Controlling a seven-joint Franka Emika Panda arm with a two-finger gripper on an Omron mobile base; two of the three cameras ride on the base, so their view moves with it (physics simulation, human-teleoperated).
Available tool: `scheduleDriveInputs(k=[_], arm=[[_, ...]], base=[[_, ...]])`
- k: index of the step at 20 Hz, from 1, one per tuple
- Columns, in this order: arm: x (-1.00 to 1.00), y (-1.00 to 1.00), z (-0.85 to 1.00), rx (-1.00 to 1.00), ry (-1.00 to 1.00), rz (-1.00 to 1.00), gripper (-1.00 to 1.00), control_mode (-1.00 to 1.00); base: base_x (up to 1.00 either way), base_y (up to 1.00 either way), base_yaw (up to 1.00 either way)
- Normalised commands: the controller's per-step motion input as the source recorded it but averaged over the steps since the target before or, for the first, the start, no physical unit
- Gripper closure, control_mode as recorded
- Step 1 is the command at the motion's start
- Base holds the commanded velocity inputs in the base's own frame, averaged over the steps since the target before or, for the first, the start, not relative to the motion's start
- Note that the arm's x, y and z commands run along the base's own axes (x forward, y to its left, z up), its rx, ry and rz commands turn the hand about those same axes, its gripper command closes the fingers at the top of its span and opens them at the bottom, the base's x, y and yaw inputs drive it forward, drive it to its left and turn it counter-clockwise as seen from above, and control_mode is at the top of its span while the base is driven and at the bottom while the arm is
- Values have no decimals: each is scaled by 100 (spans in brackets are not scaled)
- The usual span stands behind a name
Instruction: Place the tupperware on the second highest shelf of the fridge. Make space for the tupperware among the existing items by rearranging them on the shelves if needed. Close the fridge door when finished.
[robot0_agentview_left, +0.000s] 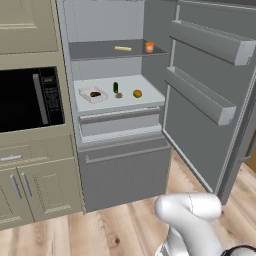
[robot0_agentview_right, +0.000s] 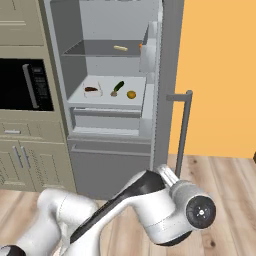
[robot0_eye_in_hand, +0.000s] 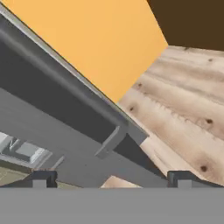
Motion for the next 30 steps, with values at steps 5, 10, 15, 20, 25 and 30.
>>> scheduleDriveInputs(k=[5, 10, 15, 20, 25, 30], arm=[[64, -78, -1, 31, -2, -1, -100, -100], [69, -40, 0, 25, 0, 1, -100, -100], [52, -12, -34, 9, 0, 5, -100, -100], [51, -1, -48, 8, 0, 7, -100, -100], [65, -7, 0, 20, 2, 1, -100, -100], [76, 1, -7, 17, 11, 6, -100, -100]], base=[[0, 0, 0], [0, 0, 0], [0, 0, 0], [0, 0, 0], [0, 0, 0], [0, 0, 0]])
